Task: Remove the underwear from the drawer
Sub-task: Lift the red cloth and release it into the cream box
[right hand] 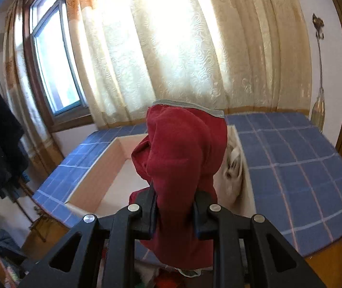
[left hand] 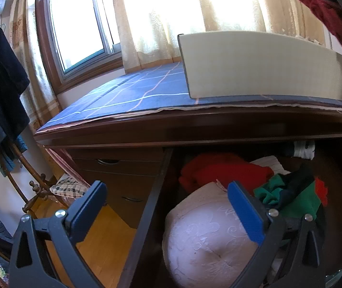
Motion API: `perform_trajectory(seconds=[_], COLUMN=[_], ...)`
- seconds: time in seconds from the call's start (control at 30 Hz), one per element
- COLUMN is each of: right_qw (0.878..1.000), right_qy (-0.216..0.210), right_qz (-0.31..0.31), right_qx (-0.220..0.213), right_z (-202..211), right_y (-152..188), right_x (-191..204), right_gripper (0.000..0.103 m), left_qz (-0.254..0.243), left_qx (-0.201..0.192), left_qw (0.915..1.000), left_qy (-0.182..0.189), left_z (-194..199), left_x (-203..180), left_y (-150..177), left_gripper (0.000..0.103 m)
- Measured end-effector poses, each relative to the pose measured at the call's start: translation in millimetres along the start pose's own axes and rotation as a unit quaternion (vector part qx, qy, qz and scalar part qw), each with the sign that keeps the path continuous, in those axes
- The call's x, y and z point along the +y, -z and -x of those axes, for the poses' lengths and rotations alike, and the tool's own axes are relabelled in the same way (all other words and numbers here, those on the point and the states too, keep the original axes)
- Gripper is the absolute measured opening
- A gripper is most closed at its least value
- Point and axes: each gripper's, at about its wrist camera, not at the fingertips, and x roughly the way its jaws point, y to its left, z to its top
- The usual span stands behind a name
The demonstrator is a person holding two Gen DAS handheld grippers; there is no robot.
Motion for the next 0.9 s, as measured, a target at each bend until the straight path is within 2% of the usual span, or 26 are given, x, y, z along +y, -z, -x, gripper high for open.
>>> perform_trajectory(seconds=[0.23, 0.53, 0.9], right_qw=[1.000, 0.996, 0.993], right_qy=[0.004, 0.038, 0.049], right_qz=[-0.014, -0.031, -0.030], right_qx=[0.006, 0.079, 0.105], right_z=[-49.1, -118.1, -141.7], right_y=[-6.9, 4.3, 19.0], right_x=[-8.8, -16.8, -19.2], right_gripper=[0.024, 0.024, 0.024], left_qz=[-0.002, -0.003, -0.001], left_qx=[0.000, 0.002, 0.005], left_qw=[1.0000, 1.0000, 1.0000], left_qy=[0.001, 0.004, 0.003], left_z=[0.2, -0.9, -2.4], left_x=[0.2, -0.6, 0.1], left_y=[0.3, -0.5, -0.7], left_gripper=[0.102, 0.102, 0.102])
